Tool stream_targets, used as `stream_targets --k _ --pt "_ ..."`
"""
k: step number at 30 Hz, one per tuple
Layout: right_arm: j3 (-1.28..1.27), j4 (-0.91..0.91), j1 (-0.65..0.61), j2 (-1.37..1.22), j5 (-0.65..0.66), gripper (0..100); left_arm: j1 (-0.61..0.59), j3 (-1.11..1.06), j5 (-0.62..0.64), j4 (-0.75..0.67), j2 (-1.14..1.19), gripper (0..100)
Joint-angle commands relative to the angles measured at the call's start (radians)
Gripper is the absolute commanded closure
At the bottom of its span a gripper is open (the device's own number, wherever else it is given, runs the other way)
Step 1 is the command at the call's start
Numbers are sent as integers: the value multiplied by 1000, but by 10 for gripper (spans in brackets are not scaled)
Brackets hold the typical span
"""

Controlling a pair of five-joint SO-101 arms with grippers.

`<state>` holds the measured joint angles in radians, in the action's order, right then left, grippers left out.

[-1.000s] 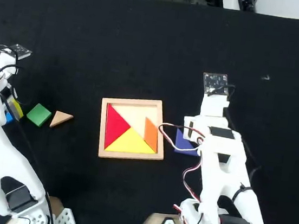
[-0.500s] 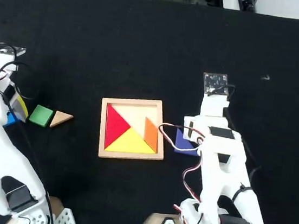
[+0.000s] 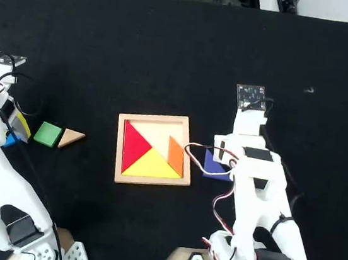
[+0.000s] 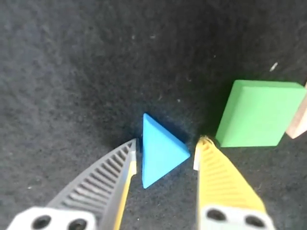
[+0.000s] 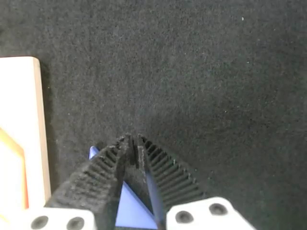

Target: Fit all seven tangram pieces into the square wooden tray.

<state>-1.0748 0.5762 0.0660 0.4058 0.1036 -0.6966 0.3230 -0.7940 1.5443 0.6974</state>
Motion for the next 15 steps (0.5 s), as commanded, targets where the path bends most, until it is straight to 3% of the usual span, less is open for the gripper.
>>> stream_targets --k 1,4,15 --pt "2 -15 11 2 2 985 -13 38 34 -35 -3 830" --pt "2 -15 11 2 2 985 -12 38 34 -34 -3 892" --pt "2 -15 11 2 2 985 12 50 34 52 -35 880"
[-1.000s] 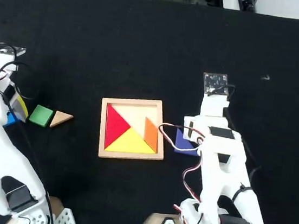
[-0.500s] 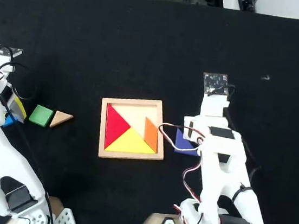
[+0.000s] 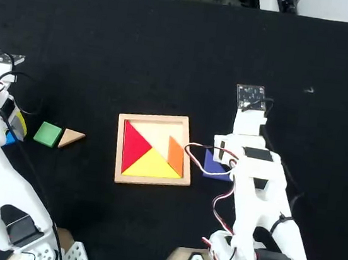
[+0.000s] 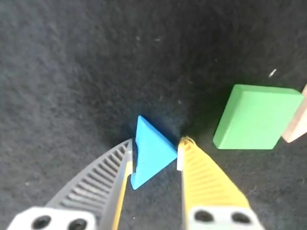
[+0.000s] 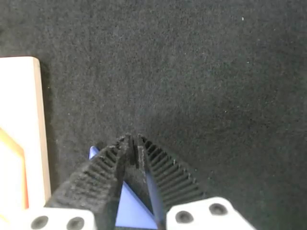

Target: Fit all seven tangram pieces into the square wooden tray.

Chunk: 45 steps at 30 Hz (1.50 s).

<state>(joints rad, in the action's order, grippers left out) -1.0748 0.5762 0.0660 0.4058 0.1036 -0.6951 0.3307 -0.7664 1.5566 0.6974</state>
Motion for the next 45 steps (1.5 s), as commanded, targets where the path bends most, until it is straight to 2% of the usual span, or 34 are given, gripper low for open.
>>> stream_targets --k 1,9,19,26,29,37,45 --pt "2 -15 11 2 2 985 13 41 6 46 -49 880" --pt "2 -15 11 2 2 985 31 31 9 127 -163 880" --pt "2 -15 11 2 2 985 62 -42 12 123 -210 880" --pt "2 -15 11 2 2 985 5 -25 -3 58 -212 870" --pt "2 -15 11 2 2 985 2 -53 -43 29 -201 812" --pt "2 -15 11 2 2 985 2 -237 -52 -206 -199 798" --pt "2 -15 11 2 2 985 5 -266 -54 -218 -199 798"
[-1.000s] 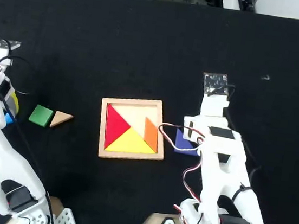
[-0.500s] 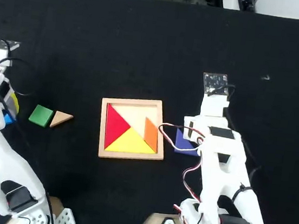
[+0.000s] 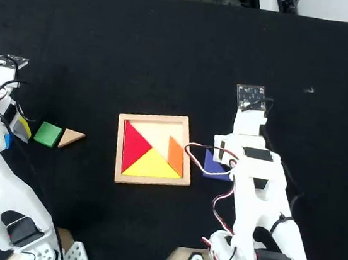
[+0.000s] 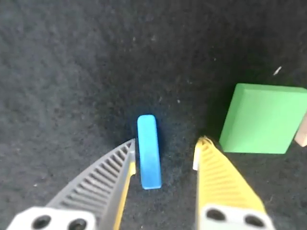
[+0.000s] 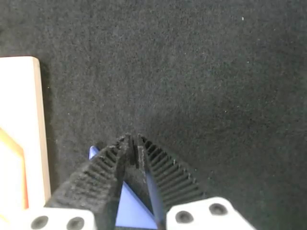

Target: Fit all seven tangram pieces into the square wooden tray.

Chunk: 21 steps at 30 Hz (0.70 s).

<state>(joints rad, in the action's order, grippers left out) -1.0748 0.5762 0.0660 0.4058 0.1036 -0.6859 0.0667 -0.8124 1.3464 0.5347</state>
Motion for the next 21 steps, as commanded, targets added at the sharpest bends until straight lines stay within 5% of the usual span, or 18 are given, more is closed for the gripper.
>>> stream_targets --k 1,15,21 --pt "2 -15 11 2 2 985 -4 -2 -6 -8 -37 798" --pt "2 -15 11 2 2 985 -38 8 -5 31 -101 799" --pt "2 -15 11 2 2 985 -31 -2 -6 49 -152 923"
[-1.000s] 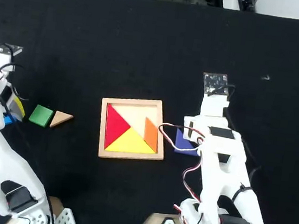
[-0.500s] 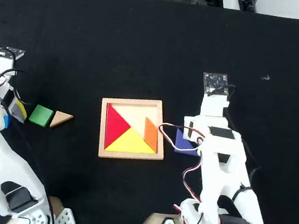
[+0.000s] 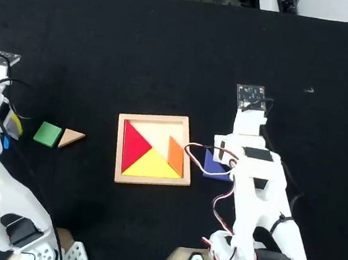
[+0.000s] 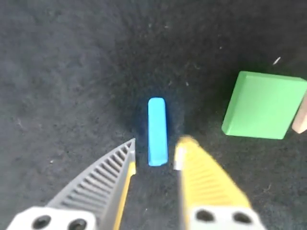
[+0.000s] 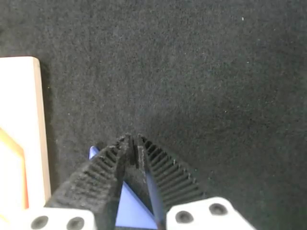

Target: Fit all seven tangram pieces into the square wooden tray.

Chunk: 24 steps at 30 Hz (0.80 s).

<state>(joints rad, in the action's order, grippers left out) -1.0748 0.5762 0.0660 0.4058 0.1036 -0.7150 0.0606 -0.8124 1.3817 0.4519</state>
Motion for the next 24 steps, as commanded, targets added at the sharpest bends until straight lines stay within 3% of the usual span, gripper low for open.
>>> stream_targets --k 1,11,17,24 --pt "2 -15 11 2 2 985 -2 4 -6 15 -63 921" --pt "2 -15 11 2 2 985 4 5 -2 15 -29 910" --pt "2 -15 11 2 2 985 76 16 -5 126 -58 962" --pt "2 -15 11 2 2 985 124 5 3 137 -101 965"
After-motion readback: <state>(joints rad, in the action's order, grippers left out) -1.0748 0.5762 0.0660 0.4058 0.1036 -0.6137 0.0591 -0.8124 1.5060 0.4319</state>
